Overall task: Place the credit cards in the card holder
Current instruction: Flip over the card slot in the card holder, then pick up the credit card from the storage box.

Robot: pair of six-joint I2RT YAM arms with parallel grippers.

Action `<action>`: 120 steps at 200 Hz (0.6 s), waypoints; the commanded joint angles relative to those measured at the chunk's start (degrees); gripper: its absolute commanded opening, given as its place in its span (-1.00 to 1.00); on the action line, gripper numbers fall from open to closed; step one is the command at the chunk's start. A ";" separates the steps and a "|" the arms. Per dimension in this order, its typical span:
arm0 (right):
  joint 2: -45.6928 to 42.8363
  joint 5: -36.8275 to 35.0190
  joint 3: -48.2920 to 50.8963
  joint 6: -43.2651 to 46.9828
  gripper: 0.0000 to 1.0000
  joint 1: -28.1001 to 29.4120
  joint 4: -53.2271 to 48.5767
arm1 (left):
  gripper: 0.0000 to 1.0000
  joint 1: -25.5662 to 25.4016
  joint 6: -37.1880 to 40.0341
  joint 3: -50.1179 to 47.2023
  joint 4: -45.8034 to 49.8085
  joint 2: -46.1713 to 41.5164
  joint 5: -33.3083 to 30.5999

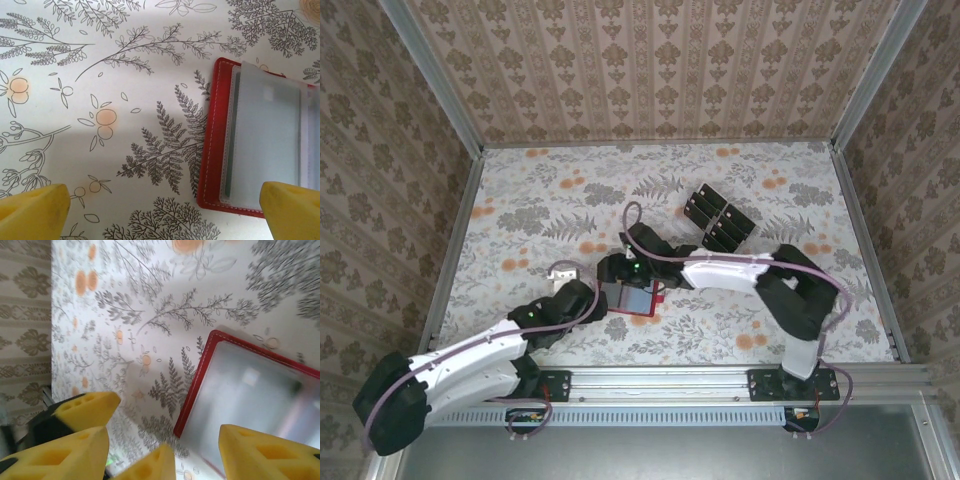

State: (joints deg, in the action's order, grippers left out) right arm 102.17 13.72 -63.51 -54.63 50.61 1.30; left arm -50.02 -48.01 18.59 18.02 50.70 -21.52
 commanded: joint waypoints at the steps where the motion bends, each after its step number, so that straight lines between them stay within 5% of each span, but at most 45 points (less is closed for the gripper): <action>1: -8.28 -9.64 4.03 4.70 0.23 -0.33 -10.60 | 1.00 1.47 0.65 3.15 0.67 1.35 -1.05; 40: -14.03 -22.29 8.52 8.01 0.23 -0.25 -23.62 | 1.00 6.16 3.92 5.64 -0.32 5.45 2.59; 120: -8.19 -22.93 9.91 8.83 0.16 -0.09 -21.94 | 1.00 8.79 6.52 8.66 -2.27 10.25 4.52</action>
State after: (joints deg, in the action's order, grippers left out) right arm 92.09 -6.66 -53.60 -46.96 50.63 -19.49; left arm -41.60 -43.22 25.45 16.45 60.47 -17.93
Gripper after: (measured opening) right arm 0.595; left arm 0.997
